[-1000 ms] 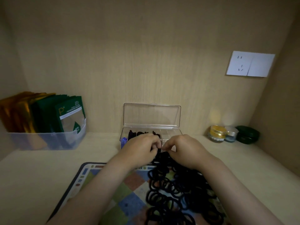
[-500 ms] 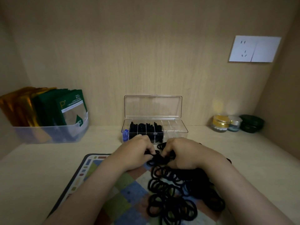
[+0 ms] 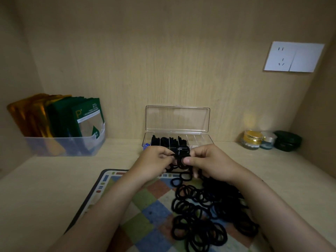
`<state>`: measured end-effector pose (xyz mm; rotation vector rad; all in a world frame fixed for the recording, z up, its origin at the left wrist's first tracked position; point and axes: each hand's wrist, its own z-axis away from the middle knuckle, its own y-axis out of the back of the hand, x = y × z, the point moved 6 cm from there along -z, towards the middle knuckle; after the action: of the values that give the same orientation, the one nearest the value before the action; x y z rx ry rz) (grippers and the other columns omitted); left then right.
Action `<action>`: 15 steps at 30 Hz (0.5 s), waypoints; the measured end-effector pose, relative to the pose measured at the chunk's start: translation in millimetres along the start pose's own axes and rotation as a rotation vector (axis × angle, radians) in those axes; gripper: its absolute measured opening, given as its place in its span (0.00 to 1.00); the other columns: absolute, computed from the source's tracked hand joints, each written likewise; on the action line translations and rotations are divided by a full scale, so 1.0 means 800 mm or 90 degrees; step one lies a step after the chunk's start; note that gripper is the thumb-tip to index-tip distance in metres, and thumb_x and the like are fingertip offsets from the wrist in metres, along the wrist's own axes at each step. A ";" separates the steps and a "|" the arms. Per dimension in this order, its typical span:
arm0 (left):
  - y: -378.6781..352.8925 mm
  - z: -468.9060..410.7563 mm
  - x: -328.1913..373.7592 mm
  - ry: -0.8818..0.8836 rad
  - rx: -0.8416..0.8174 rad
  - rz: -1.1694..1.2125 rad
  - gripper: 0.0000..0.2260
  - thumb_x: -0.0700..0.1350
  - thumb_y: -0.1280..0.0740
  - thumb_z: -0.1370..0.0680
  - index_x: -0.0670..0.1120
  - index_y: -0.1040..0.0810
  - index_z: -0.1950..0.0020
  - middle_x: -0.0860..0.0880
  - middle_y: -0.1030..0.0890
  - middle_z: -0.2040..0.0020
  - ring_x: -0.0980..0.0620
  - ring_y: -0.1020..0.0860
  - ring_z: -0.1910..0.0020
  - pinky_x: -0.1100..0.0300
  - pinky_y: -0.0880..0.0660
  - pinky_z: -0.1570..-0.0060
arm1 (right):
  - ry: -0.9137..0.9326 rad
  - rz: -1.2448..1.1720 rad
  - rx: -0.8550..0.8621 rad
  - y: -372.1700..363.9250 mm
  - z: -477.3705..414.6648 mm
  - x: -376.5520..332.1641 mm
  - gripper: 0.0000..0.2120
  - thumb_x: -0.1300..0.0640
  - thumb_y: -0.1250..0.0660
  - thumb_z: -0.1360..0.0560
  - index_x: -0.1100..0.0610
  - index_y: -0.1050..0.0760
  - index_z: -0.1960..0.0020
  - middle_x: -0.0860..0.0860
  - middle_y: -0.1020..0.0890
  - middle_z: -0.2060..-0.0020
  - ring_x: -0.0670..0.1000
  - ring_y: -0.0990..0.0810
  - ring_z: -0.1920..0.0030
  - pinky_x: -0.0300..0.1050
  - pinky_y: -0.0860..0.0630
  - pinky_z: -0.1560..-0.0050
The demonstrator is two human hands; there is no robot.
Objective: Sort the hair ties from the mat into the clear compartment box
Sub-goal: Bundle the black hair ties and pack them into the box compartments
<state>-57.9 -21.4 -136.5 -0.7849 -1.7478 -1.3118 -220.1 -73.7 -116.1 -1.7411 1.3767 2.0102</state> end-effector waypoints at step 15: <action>-0.036 0.012 0.002 0.113 -0.190 0.393 0.12 0.44 0.34 0.19 0.37 0.19 0.44 0.40 0.15 0.49 0.44 0.16 0.47 0.53 0.19 0.45 | -0.111 -0.052 0.032 -0.011 -0.009 0.020 0.10 0.57 0.31 0.22 0.63 0.22 0.58 0.57 0.15 0.65 0.48 0.24 0.77 0.37 0.34 0.81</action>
<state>-85.0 -19.5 -149.6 -1.2162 -1.0514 -1.1703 -214.6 -80.5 -133.6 -1.5355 1.2689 2.0106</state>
